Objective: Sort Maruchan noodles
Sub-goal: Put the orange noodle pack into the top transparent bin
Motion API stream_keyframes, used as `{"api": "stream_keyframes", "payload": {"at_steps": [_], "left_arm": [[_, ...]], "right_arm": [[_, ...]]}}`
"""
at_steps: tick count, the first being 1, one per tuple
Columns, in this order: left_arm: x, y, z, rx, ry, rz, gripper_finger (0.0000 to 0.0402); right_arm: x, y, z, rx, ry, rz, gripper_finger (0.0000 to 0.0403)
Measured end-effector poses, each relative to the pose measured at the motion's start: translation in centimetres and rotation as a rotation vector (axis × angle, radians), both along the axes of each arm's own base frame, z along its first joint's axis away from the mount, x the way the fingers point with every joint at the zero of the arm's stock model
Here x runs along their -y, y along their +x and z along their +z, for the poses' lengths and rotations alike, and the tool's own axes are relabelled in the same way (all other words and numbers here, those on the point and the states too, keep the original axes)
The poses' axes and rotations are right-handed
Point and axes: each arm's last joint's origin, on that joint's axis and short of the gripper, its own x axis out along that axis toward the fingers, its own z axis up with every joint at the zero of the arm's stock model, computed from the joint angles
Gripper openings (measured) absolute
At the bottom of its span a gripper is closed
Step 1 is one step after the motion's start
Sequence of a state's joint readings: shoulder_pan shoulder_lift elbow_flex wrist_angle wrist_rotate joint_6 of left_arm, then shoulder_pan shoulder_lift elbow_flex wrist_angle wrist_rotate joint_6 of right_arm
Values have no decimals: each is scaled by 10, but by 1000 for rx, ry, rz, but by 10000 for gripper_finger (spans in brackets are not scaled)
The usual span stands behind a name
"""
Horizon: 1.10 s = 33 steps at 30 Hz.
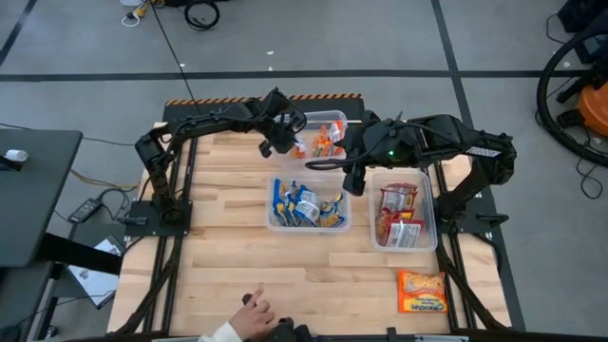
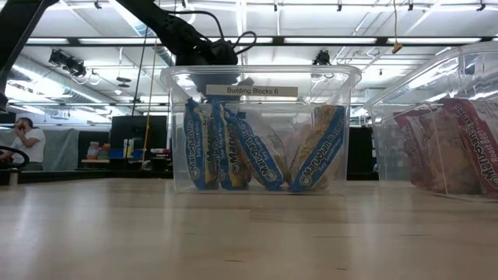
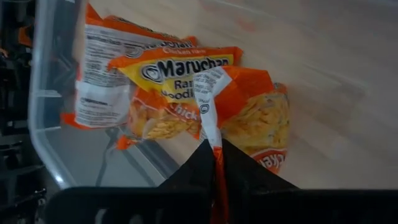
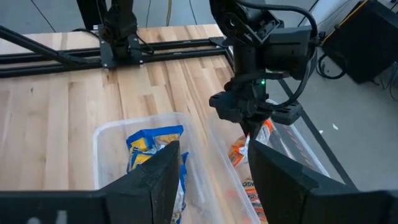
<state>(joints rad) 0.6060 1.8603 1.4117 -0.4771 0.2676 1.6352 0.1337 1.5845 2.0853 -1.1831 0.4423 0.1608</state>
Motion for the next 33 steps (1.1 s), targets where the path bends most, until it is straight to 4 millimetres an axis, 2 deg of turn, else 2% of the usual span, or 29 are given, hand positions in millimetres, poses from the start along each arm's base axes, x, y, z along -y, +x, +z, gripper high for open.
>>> {"api": "stream_keyframes", "payload": {"at_steps": [11,19,30,33], "left_arm": [[14,6,3,-25,17,71,26],[16,0,2,-79,20,8,9],[19,9,5,-30,31,133,55],[20,9,5,-45,42,127,62]], "right_arm": [[-1,0,0,-2,13,13,219],[-1,0,-1,-7,18,27,220],[0,-2,-3,-40,44,56,222],[0,-10,2,-30,66,71,222]]}}
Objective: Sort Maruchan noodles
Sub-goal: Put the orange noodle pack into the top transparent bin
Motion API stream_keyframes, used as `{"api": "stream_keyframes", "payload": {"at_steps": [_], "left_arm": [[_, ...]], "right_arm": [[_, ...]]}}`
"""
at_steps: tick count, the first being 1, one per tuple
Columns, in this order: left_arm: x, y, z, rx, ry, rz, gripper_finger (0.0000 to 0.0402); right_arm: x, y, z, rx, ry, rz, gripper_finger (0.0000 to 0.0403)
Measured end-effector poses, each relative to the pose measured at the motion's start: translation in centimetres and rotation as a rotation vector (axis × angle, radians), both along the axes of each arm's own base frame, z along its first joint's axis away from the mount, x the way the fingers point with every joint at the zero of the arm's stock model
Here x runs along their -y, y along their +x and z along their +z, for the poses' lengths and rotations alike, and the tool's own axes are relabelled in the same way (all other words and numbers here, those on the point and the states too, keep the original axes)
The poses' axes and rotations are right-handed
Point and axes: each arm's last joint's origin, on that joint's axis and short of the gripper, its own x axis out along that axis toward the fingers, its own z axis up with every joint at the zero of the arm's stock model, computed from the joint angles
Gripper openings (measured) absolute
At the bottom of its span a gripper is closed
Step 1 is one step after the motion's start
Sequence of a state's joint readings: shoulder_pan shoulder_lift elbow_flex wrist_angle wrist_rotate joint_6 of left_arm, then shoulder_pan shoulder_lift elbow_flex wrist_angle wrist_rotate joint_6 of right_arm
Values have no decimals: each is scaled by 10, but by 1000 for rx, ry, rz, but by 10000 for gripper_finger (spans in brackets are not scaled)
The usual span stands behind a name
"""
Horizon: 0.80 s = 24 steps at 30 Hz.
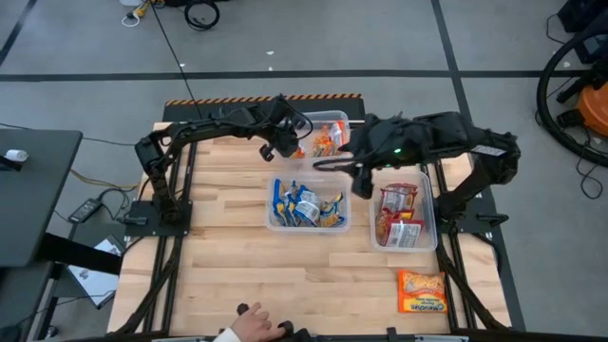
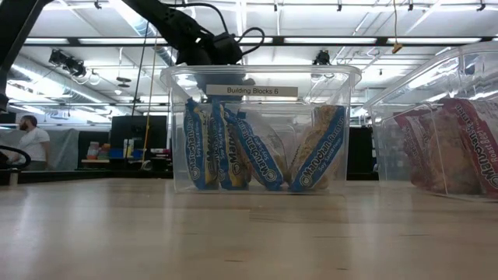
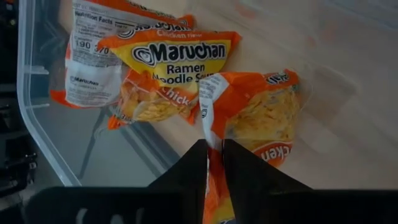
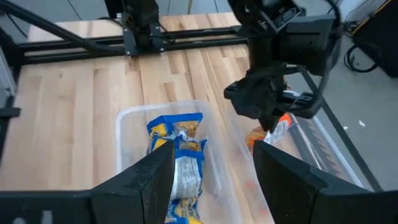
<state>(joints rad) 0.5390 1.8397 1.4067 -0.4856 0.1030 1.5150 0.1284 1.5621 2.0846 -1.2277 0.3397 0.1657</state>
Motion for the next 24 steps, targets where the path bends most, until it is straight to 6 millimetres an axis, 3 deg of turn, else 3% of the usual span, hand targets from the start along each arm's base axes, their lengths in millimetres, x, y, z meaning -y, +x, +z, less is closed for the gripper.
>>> {"api": "stream_keyframes", "payload": {"at_steps": [12,19,24], "left_arm": [[12,4,1,-73,57,4,55],[17,5,17,-87,-49,31,9],[18,1,20,-125,-84,57,7]], "right_arm": [[9,-67,37,177,62,-46,222],[11,-85,44,228,112,-58,222],[8,-86,44,231,136,-50,222]]}}
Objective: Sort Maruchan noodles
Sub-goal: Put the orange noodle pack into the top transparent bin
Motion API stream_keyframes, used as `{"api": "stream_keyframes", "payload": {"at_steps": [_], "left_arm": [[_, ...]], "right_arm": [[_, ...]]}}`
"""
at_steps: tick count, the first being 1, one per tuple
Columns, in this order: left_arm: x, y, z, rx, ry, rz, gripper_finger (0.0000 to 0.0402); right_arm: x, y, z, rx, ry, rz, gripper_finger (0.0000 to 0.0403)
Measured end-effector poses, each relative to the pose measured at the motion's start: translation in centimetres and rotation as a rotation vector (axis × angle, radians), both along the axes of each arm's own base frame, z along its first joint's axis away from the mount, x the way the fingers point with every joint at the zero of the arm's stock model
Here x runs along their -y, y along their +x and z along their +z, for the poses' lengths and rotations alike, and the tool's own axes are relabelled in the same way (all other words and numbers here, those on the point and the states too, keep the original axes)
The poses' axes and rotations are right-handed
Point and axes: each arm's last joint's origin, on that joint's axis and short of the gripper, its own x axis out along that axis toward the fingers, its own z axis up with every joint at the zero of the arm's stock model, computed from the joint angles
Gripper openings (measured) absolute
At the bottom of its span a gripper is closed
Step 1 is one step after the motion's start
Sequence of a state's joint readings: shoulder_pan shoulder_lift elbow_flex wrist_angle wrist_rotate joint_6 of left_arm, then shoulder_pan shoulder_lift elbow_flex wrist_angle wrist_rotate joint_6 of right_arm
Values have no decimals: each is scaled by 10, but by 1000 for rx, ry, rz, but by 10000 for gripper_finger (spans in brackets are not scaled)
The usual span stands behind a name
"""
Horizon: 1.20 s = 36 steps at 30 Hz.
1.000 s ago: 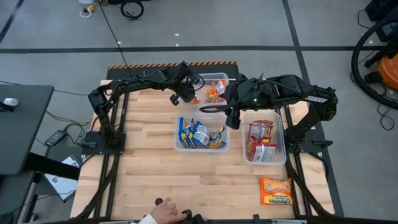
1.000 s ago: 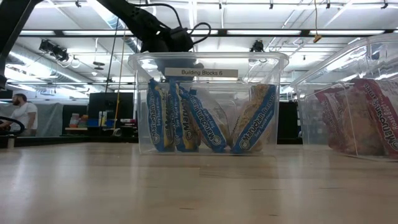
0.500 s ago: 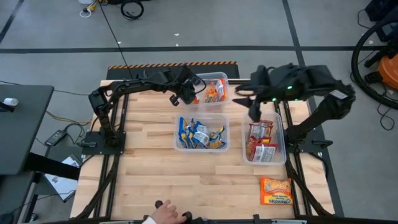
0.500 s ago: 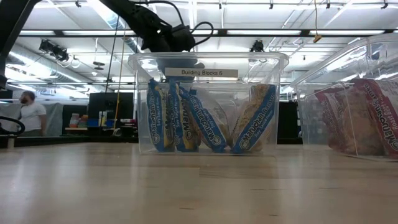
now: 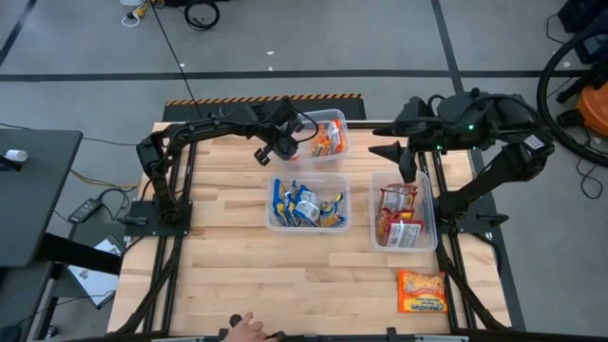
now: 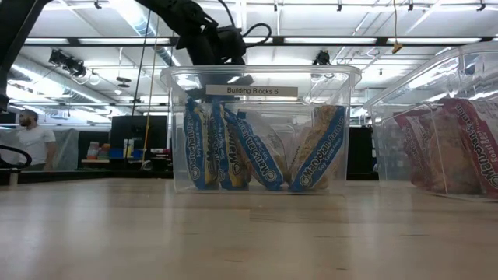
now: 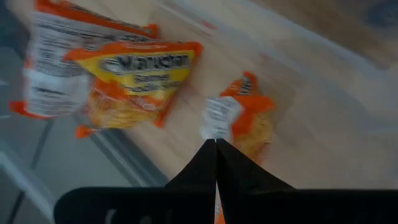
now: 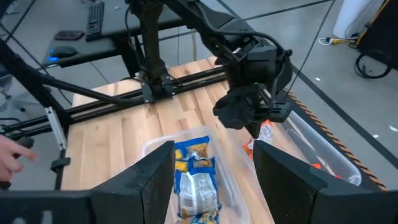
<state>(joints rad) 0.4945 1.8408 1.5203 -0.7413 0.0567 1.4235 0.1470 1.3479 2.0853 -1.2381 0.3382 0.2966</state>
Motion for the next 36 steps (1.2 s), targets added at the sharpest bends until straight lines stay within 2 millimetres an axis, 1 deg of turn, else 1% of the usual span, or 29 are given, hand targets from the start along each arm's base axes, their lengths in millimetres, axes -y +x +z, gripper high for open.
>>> {"api": "stream_keyframes", "payload": {"at_steps": [3,5,7,10,13,15,18,21,23,27,31,33,36], "left_arm": [[1,-1,2,-11,-21,26,7],[2,-1,9,-10,-34,44,7],[5,1,21,-7,-45,59,7],[12,5,49,27,-68,102,7],[23,9,79,91,-131,210,7],[33,11,99,150,-196,313,7],[50,12,122,227,-338,493,7],[75,12,135,206,-483,562,7],[95,11,140,155,-569,574,7],[142,7,145,81,-642,575,7],[188,-1,154,29,-709,510,7],[210,-9,162,34,-753,478,7],[243,-23,177,71,-810,443,7]], "right_arm": [[-4,1,-1,-4,0,20,222],[-7,3,-2,-10,1,32,222],[-8,1,-4,-29,36,19,222],[-9,0,-14,-125,109,-38,222],[-13,1,-29,-280,151,-65,222],[-20,5,-37,-364,150,-31,222],[-42,22,-48,-416,124,89,221],[-68,38,-66,-481,108,194,218],[-86,43,-80,-552,110,213,217],[-123,49,-109,-637,144,234,217],[-162,45,-147,-700,160,243,218],[-183,40,-169,-747,150,290,218],[-211,30,-203,-869,143,399,218]]}}
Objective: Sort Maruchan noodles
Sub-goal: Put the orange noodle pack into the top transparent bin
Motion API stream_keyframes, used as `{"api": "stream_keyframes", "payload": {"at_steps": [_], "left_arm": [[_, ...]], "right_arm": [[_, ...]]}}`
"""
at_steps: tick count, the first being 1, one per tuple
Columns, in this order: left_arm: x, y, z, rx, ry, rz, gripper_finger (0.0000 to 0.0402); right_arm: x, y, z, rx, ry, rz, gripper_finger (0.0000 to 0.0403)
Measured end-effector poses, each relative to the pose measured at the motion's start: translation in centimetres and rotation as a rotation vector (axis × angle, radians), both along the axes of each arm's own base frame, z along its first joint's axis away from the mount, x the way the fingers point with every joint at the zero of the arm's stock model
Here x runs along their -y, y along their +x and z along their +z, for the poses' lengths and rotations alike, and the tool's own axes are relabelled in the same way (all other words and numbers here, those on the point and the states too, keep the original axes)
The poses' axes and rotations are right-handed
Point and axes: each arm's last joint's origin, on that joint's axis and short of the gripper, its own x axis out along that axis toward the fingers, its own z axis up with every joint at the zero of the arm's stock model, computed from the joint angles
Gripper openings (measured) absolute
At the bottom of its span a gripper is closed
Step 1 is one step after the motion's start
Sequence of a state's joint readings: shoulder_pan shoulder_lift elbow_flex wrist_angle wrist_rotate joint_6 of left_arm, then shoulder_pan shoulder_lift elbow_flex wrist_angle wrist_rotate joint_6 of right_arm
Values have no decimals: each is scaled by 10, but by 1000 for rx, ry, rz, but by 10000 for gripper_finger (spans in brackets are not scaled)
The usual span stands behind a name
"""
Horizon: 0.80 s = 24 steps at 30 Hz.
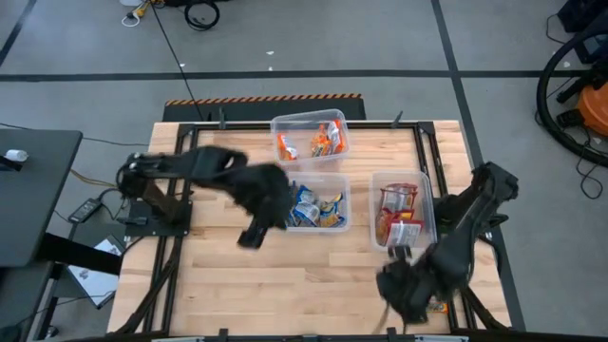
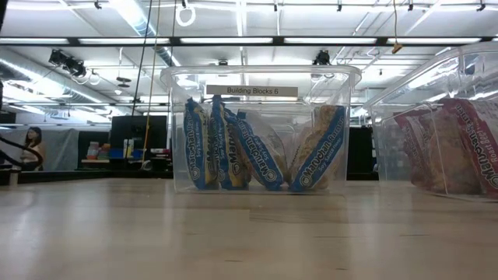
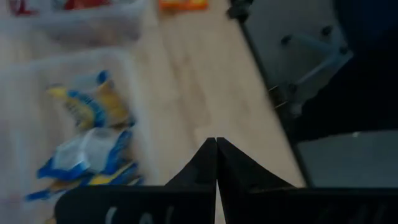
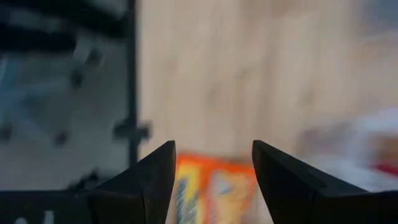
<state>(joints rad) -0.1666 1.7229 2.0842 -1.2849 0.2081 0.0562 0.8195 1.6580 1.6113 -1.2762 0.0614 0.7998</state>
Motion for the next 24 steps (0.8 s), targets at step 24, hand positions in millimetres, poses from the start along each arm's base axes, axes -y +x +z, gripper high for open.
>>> {"api": "stream_keyframes", "payload": {"at_steps": [24], "left_arm": [[143,-81,16,141,77,57,7]], "right_arm": [[-27,44,-187,-572,50,729,206]]}}
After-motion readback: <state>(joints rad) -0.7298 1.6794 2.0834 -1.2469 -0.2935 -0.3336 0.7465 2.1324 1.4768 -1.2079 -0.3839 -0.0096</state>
